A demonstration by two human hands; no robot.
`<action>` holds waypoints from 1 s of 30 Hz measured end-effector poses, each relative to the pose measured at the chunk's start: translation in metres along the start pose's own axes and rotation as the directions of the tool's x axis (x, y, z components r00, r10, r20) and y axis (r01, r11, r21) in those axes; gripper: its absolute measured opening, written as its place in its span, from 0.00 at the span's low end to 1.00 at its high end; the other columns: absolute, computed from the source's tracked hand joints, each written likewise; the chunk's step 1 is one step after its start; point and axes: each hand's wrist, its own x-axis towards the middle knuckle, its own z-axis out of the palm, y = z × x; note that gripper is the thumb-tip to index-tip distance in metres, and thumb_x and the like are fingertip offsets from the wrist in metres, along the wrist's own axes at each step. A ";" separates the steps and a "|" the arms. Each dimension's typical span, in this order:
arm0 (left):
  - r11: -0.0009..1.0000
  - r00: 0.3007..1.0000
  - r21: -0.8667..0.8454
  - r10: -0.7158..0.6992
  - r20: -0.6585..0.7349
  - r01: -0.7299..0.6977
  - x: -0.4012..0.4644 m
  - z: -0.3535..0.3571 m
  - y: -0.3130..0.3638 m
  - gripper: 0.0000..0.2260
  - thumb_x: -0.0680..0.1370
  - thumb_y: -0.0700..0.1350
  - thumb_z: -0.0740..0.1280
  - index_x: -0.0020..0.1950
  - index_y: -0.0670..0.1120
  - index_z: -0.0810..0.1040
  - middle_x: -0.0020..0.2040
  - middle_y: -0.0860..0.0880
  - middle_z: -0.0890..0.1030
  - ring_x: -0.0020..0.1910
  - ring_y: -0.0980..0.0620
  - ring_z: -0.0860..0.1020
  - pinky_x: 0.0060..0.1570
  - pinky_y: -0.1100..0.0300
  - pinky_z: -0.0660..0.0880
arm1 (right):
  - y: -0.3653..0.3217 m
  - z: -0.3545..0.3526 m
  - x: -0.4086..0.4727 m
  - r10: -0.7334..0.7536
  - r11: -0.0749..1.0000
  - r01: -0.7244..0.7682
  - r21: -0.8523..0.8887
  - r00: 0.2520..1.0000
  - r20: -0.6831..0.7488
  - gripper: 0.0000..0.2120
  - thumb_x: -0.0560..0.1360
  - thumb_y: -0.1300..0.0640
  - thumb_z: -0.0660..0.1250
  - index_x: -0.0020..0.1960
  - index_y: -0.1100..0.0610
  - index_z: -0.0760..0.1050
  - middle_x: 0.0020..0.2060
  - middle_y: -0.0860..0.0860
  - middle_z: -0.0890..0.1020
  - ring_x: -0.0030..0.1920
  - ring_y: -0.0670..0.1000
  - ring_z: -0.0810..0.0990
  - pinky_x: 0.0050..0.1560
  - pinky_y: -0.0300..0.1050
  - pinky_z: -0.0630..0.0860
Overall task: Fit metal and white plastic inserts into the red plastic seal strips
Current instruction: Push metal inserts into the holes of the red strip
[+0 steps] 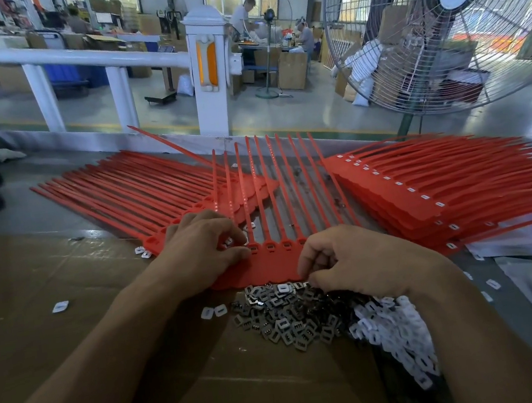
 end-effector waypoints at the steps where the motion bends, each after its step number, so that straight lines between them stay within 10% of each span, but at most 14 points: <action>1: 1.000 1.000 0.000 0.000 0.000 0.000 0.000 0.000 0.000 0.13 0.75 0.63 0.69 0.58 0.63 0.79 0.67 0.60 0.71 0.69 0.54 0.63 0.73 0.45 0.56 | 0.000 0.000 0.000 -0.012 1.000 0.012 0.008 1.000 -0.007 0.08 0.76 0.58 0.72 0.47 0.45 0.83 0.37 0.41 0.83 0.37 0.40 0.81 0.40 0.37 0.77; 5: 1.000 1.000 0.009 -0.003 0.000 0.003 0.000 -0.001 0.002 0.12 0.76 0.63 0.69 0.57 0.63 0.79 0.67 0.59 0.72 0.70 0.53 0.63 0.73 0.45 0.56 | -0.002 -0.003 -0.003 -0.048 0.999 0.050 0.019 0.995 -0.092 0.09 0.80 0.54 0.70 0.47 0.41 0.84 0.37 0.34 0.82 0.35 0.38 0.81 0.36 0.31 0.75; 10: 1.000 1.000 0.002 0.002 -0.005 -0.002 -0.001 0.000 0.001 0.12 0.76 0.63 0.69 0.57 0.64 0.78 0.67 0.60 0.71 0.69 0.54 0.63 0.72 0.46 0.55 | 0.004 -0.002 -0.002 0.006 0.999 0.004 0.054 0.983 -0.183 0.09 0.81 0.54 0.68 0.46 0.43 0.84 0.37 0.35 0.83 0.34 0.43 0.84 0.46 0.53 0.84; 30: 1.000 1.000 0.000 0.011 -0.008 -0.011 -0.001 -0.001 0.002 0.12 0.76 0.63 0.69 0.58 0.63 0.79 0.68 0.61 0.71 0.70 0.55 0.62 0.72 0.47 0.55 | 0.041 -0.003 0.025 0.199 0.977 -0.205 0.056 0.793 -0.576 0.07 0.82 0.56 0.66 0.53 0.49 0.83 0.46 0.43 0.81 0.42 0.36 0.74 0.39 0.31 0.66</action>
